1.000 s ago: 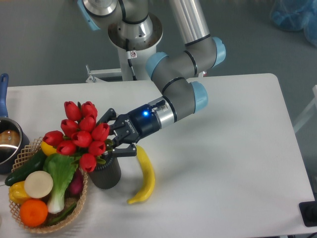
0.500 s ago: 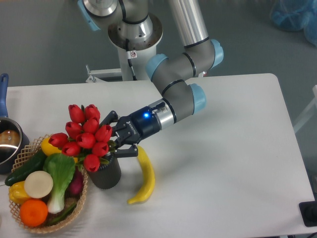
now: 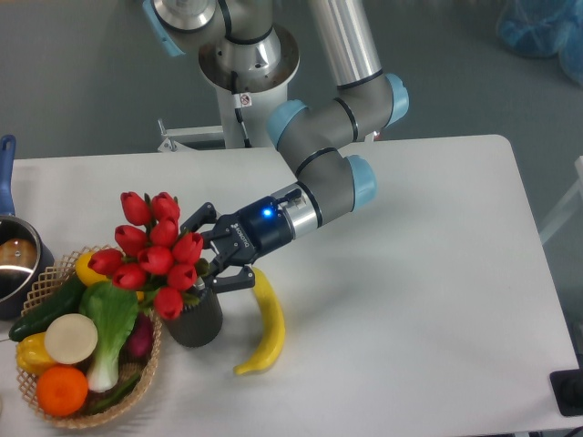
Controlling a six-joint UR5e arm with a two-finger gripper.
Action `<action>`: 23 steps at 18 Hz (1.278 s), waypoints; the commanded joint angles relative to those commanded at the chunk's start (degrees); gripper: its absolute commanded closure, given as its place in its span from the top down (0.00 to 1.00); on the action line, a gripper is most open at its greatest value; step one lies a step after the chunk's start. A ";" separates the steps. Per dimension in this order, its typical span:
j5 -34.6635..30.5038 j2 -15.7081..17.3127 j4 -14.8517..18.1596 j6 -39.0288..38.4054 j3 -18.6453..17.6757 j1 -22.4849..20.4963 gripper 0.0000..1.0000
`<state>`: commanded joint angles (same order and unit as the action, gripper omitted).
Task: Insert the flowers into the vase
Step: 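Lower the tulip stems down into the grey vase, then open the gripper to release the tulips and pull back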
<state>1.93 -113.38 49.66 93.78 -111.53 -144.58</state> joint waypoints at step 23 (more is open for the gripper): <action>-6.23 1.14 -0.18 0.70 -0.44 -3.78 1.00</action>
<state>-4.29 -112.24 49.48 94.48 -111.97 -148.36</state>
